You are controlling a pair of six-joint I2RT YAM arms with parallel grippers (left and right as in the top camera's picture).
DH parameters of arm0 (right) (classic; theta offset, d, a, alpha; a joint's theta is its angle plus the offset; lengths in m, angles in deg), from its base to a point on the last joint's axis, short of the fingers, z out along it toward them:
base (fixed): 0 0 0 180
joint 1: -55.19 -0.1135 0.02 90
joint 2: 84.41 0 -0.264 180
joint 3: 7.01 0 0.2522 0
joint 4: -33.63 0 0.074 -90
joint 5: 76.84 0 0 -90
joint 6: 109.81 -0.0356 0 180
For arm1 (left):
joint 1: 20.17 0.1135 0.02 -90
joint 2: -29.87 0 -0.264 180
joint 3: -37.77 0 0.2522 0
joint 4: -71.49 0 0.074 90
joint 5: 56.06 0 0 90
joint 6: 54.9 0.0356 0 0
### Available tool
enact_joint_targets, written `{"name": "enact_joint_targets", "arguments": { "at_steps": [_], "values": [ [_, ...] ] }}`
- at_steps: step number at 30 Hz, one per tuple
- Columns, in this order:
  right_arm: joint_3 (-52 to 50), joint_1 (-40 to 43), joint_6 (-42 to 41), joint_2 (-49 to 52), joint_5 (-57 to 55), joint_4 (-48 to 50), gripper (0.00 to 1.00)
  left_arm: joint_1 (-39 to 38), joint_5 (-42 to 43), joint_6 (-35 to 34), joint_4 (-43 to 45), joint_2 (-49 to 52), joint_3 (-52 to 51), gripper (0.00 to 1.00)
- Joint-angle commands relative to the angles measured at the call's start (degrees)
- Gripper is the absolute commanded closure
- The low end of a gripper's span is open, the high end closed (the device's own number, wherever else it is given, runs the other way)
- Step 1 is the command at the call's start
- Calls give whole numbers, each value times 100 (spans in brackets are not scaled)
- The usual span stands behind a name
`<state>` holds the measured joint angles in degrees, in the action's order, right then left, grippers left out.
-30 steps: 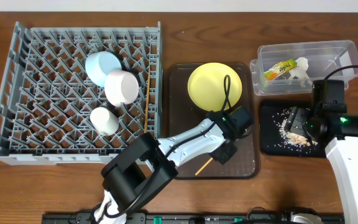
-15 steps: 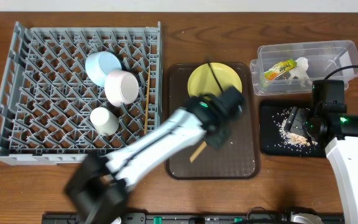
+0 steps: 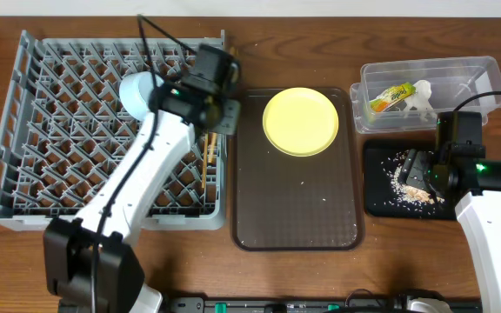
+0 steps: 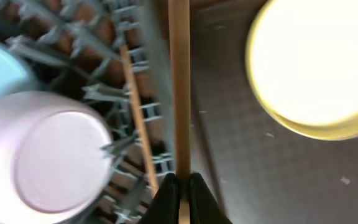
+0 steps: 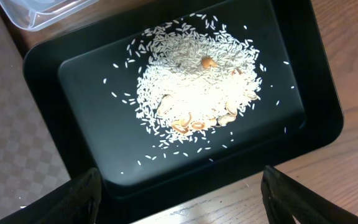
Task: Sort waste into correct bins and load items into the dishwasher rack
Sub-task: 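Insert the second chopstick into the dish rack beside the first, then grasp the rim of the yellow plate with the left gripper and lift it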
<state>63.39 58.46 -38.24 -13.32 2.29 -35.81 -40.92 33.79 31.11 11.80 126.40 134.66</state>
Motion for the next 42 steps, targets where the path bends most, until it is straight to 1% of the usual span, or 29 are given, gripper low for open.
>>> {"name": "enact_joint_targets", "arguments": {
  "at_steps": [1,3,6,11,14,19,20,26,32,38,42],
  "values": [
    [103,31,26,-33,0,-4,19,221,-50,70,13,260,-92,94],
    [103,31,24,-33,0,-4,20,278,-50,72,13,374,-107,92],
    [103,31,26,-33,0,-4,20,284,-52,74,22,507,-111,83],
    [103,31,26,-33,-2,0,19,284,-52,76,31,459,-96,50],
    [103,31,26,-33,0,0,19,251,-20,79,35,323,-63,39],
    [103,31,24,-33,2,24,19,-74,699,210,308,160,-63,34],
    [103,31,24,-33,11,37,19,-177,745,212,393,164,-68,32],
    [103,31,24,-33,85,17,19,-1060,741,708,1106,372,-90,28],
    [103,31,26,-33,83,17,20,-1816,721,870,1792,935,-90,27],
    [103,31,26,-33,81,15,19,-2258,715,1370,2352,1681,-90,28],
    [103,31,28,-33,83,11,19,-2321,623,1449,2649,2098,-90,27]
  ]
}}
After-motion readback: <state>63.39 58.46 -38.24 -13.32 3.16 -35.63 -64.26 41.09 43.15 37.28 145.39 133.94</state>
